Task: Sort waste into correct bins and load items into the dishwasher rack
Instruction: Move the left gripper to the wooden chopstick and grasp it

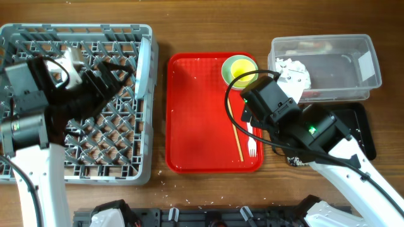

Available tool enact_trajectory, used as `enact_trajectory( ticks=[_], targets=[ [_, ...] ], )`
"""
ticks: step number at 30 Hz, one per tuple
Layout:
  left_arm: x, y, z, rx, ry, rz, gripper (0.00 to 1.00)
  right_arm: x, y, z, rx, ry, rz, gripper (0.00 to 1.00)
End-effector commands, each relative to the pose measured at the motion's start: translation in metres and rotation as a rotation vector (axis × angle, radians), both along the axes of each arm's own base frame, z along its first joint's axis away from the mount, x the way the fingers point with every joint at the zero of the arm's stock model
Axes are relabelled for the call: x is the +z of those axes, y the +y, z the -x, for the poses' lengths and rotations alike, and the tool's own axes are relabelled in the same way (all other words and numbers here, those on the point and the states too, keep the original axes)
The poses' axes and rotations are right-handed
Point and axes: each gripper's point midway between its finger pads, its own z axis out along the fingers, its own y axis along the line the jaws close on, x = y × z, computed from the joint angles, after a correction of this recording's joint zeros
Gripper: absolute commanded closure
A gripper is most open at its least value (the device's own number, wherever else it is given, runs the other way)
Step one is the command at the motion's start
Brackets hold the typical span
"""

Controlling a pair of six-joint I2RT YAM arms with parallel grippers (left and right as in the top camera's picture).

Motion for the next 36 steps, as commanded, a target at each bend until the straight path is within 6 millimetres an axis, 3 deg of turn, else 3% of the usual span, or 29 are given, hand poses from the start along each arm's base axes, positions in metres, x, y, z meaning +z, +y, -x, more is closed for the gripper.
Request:
enact_trajectory(
  ticks=[1,4,9,14,20,24,27,30,32,36],
  targets=[
    [-0.027,-0.022,0.033,-0.102,0.131,-0.097,0.0,0.0,0.001,-0.001,-0.01,-0.003,-0.006,0.0],
    [-0.05,-0.009,0.05,-0.061,0.251,-0.236,0.04,0.0,0.001,-0.001,-0.01,-0.003,-0.006,0.0],
    [-0.058,-0.009,0.069,-0.069,0.339,-0.235,0.0,0.0,0.001,-0.001,-0.01,-0.003,-0.006,0.0],
    [-0.059,-0.052,0.104,-0.313,0.378,-0.23,0.0,0.0,0.001,-0.001,-0.01,-0.003,-0.006,0.0],
    [-0.053,-0.11,0.088,-0.357,0.285,-0.226,0.0,0.0,0.001,-0.001,-0.01,-0.003,-0.006,0.0],
    [-0.08,-0.104,0.085,-0.218,0.379,-0.401,0.0,0.0,0.001,-0.001,-0.01,-0.003,-0.006,0.0],
    [-0.093,-0.107,0.083,-0.199,0.434,-0.422,0.0,0.0,0.001,-0.001,-0.01,-0.003,-0.006,0.0],
    [-0.102,-0.119,0.087,-0.239,0.5,-0.382,0.0,0.007,0.02,-0.013,0.058,-0.046,-0.065,0.0],
    [-0.108,-0.127,0.09,-0.27,0.525,-0.393,0.0,0.013,0.01,-0.017,0.013,-0.08,-0.064,0.0],
    [-0.118,-0.162,0.098,-0.365,0.499,-0.415,0.0,0.022,-0.041,-0.029,-0.155,-0.1,-0.1,0.0]
  ],
)
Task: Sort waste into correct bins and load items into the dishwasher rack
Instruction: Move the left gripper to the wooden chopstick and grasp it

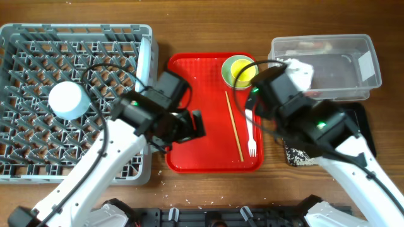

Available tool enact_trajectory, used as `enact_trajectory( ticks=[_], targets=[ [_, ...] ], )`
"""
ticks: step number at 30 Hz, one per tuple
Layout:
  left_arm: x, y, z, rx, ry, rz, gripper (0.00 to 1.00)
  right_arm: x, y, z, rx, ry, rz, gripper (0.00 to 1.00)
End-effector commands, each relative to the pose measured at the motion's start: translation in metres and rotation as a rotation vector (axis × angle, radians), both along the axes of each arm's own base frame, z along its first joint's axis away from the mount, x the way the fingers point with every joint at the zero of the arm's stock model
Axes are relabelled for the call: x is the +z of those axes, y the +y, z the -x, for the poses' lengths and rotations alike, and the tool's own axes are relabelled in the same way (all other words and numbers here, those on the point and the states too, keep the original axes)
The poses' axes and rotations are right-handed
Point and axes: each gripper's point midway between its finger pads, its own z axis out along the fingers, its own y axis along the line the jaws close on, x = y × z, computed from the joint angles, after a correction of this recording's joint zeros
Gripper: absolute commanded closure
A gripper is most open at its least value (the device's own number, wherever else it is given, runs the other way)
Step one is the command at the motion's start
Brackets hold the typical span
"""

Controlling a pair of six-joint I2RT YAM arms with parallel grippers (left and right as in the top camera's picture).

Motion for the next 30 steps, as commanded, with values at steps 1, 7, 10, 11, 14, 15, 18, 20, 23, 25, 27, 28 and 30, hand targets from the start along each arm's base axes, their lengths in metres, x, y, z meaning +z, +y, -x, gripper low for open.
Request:
enact_trajectory(
  ticks=[1,7,10,11,14,15,18,20,23,25,27,28,30],
  targets=[
    [-0.008,-0.03,0.004,-0.017,-0.006,0.007,0.0,0.007,-0.038,-0.005,-0.086,-0.004,-0.009,0.0],
    [-0.051,-0.086,-0.021,-0.022,-0.128,-0.063,0.0,0.009,-0.087,-0.009,-0.129,0.018,0.144,0.0],
    [-0.081,-0.087,-0.038,-0.027,-0.227,-0.211,0.01,0.007,-0.081,-0.008,-0.111,0.027,0.108,0.0],
    [-0.086,-0.086,-0.045,-0.019,-0.255,-0.237,0.01,0.005,-0.077,-0.008,-0.098,0.034,0.088,0.0],
    [-0.099,-0.091,-0.07,0.003,-0.359,-0.284,0.02,0.003,-0.072,-0.008,-0.084,0.043,0.068,0.0],
    [-0.102,-0.098,-0.077,-0.003,-0.401,-0.286,0.04,0.003,-0.072,-0.008,-0.084,0.046,0.069,0.0],
    [-0.108,-0.112,-0.085,-0.082,-0.507,-0.333,0.04,0.002,-0.072,-0.009,-0.084,0.049,0.07,0.0],
    [-0.118,-0.119,-0.082,-0.122,-0.544,-0.374,0.06,-0.001,-0.072,-0.01,-0.084,0.057,0.073,0.0],
    [-0.132,-0.124,-0.077,-0.147,-0.539,-0.391,0.15,0.0,-0.072,-0.01,-0.084,0.056,0.073,0.0],
    [-0.141,-0.121,-0.075,-0.157,-0.521,-0.416,0.23,0.0,-0.072,-0.01,-0.084,0.056,0.073,0.0],
    [-0.156,-0.12,-0.068,-0.18,-0.479,-0.432,0.35,0.0,-0.072,-0.01,-0.084,0.056,0.073,0.0],
    [-0.162,-0.121,-0.064,-0.191,-0.455,-0.424,0.35,0.0,-0.072,-0.01,-0.084,0.056,0.073,0.0],
    [-0.166,-0.122,-0.062,-0.197,-0.44,-0.42,0.44,0.0,-0.072,-0.01,-0.084,0.056,0.073,0.0]
  ],
)
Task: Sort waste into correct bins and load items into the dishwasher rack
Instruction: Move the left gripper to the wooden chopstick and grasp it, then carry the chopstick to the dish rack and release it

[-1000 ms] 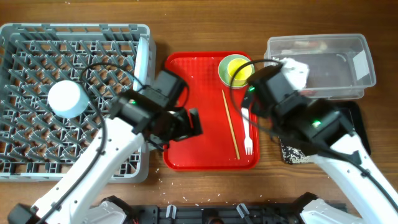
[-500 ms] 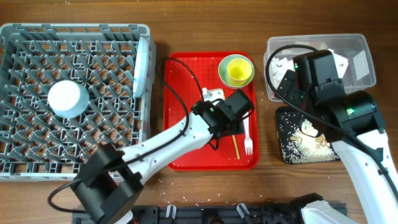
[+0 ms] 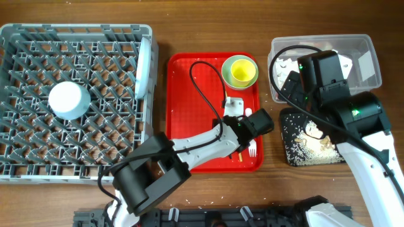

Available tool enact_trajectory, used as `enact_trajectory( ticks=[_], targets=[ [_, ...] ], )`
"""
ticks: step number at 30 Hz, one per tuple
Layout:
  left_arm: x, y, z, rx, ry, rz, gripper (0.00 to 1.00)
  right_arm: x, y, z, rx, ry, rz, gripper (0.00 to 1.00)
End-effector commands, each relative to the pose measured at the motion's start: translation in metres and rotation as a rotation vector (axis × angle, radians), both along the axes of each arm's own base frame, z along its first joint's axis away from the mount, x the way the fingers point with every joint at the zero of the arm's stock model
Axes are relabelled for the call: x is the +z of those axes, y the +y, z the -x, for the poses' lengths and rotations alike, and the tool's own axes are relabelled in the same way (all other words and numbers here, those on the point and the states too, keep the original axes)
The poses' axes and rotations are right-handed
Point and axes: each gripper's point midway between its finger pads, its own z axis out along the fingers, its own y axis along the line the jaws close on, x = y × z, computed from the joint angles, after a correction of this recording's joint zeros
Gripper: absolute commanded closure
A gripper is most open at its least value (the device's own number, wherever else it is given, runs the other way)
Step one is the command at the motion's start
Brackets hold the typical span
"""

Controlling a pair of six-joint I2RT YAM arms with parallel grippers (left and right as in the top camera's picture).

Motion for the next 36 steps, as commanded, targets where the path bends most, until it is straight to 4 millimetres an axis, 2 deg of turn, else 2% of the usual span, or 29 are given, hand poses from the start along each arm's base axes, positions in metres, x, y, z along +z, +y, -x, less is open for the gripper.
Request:
enact_trajectory(
  ticks=[1,3,7,9,11,14,15,17,19,22,25,29,30,31,33,35,36],
  targets=[
    [-0.01,-0.001,0.005,-0.006,0.027,-0.009,0.47,0.0,0.001,-0.002,0.011,0.003,0.001,0.0],
    [-0.01,-0.001,0.005,-0.005,0.028,-0.009,0.49,0.0,0.001,-0.002,0.011,0.003,0.001,0.0],
    [-0.013,0.004,0.009,-0.005,0.044,-0.035,0.63,0.0,0.001,-0.002,0.011,0.003,0.001,0.0],
    [-0.015,0.011,0.013,-0.005,0.061,-0.063,0.84,0.0,0.001,-0.002,0.011,0.003,0.001,0.0],
    [-0.017,0.016,0.019,-0.008,0.094,-0.084,0.86,0.0,0.001,-0.002,0.011,0.003,0.001,0.0],
    [-0.023,0.014,0.034,-0.022,0.181,-0.063,0.87,0.0,0.001,-0.002,0.011,0.003,0.001,0.0],
    [-0.024,0.013,0.038,-0.025,0.207,-0.057,0.96,0.0,0.001,-0.002,0.01,0.003,0.001,0.0],
    [-0.024,0.017,0.041,-0.025,0.219,-0.072,0.96,0.0,0.001,-0.002,0.011,0.003,0.001,0.0],
    [-0.019,0.022,0.044,-0.023,0.227,-0.084,0.96,0.0,0.001,-0.002,0.01,0.003,0.001,0.0],
    [0.0,0.027,0.047,-0.024,0.224,-0.08,0.96,0.0,0.001,-0.002,0.011,0.003,0.001,0.0],
    [0.034,0.032,0.049,-0.026,0.199,-0.041,0.96,0.0,0.001,-0.002,0.011,0.003,0.001,0.0],
    [0.097,0.036,0.051,-0.106,0.119,0.051,0.96,0.0,0.001,-0.002,0.01,0.003,0.001,0.0],
    [0.121,0.04,0.052,-0.144,0.08,0.083,0.96,0.0,0.001,-0.002,0.011,0.003,0.001,0.0],
    [0.149,0.049,0.054,-0.178,0.034,0.121,0.96,0.0,0.001,-0.002,0.011,0.003,0.001,0.0],
    [0.186,0.072,0.055,-0.196,-0.029,0.166,0.96,0.0,0.001,-0.002,0.011,0.003,0.001,0.0],
    [0.229,0.115,0.058,-0.22,-0.126,0.191,0.96,0.0,0.001,-0.002,0.011,0.003,0.001,0.0],
    [0.242,0.13,0.057,-0.235,-0.167,0.189,0.96,0.0,0.001,-0.002,0.011,0.003,0.001,0.0]
  ],
)
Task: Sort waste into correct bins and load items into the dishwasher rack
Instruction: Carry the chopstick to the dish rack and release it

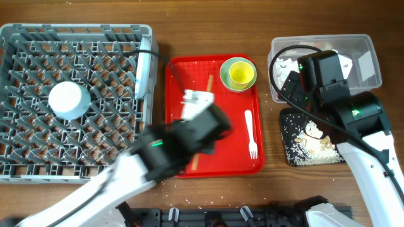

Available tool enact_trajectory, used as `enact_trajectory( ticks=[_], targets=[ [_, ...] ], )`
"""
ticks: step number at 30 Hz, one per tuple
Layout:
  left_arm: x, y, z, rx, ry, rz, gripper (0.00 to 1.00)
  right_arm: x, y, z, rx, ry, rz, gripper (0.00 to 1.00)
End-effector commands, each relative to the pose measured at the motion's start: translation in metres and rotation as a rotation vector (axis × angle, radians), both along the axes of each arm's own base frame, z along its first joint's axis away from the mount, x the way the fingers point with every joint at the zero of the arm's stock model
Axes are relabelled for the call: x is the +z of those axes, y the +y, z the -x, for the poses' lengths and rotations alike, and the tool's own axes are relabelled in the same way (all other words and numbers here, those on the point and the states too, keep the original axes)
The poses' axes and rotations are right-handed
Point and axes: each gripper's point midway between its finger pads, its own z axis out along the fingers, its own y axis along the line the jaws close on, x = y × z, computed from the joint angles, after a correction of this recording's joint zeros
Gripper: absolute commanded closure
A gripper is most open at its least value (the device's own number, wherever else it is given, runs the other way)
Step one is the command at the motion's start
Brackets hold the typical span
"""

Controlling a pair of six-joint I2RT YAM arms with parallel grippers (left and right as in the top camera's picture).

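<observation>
A wooden chopstick [210, 83] slants across the red tray [177, 75], its middle hidden under my blurred left gripper [202, 121], which looks shut on it. The white fork [250, 132] lies on the tray's right side below the yellow-green bowl [238, 72]. In the grey dishwasher rack [38, 38] stand an upturned white cup [69, 99] and an upright plate [145, 66]. My right gripper [289, 83] hangs over the left end of the clear bin [353, 47], its black fingers apart and nothing visible between them.
Crumpled white paper [283, 63] lies inside the clear bin. A black tray [297, 148] holding food scraps sits below the bin, partly under the right arm. Crumbs dot the wooden table around the red tray.
My left gripper moved from the tray's right side to its middle. The chopstick went with it and now slants leftward. The fork lies uncovered. The right arm has not moved.
First my left gripper held the white cup over the rack while the right hovered at the tray's right side. Then the cup stood in the rack and the left arm reached the tray. Then it was at the chopstick, the right over the bin. Now the chopstick has shifted left.
</observation>
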Motion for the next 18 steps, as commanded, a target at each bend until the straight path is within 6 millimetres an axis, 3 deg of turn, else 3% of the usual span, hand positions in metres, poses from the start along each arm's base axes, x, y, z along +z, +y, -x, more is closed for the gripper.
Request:
enact_trajectory(
  ticks=[1,2,4,7,9,12,14,18],
  targets=[
    [0.056,0.061,-0.001,-0.059,-0.185,0.003,0.92,0.0,0.001,-0.002,0.01,0.003,0.001,0.0],
    [0.071,0.085,-0.002,-0.022,-0.236,0.01,0.92,0.0,0.001,-0.002,0.011,0.003,0.001,0.0],
    [0.084,0.111,-0.005,0.043,-0.292,0.011,0.93,0.0,0.001,-0.002,0.011,0.003,0.001,0.0],
    [0.093,0.159,-0.015,0.185,-0.338,-0.042,0.96,0.0,0.001,-0.002,0.01,0.003,0.001,0.0],
    [0.092,0.184,-0.033,0.298,-0.334,-0.056,0.96,0.0,0.001,-0.002,0.011,0.003,0.001,0.0],
    [0.084,0.199,-0.072,0.385,-0.314,-0.003,0.96,0.0,0.001,-0.002,0.011,0.003,0.001,0.0],
    [0.06,0.218,-0.113,0.46,-0.265,-0.024,0.96,0.0,0.001,-0.002,0.01,0.003,0.001,0.0],
    [-0.021,0.233,-0.162,0.497,-0.07,-0.091,0.96,0.0,0.001,-0.002,0.01,0.003,0.001,0.0]
  ],
)
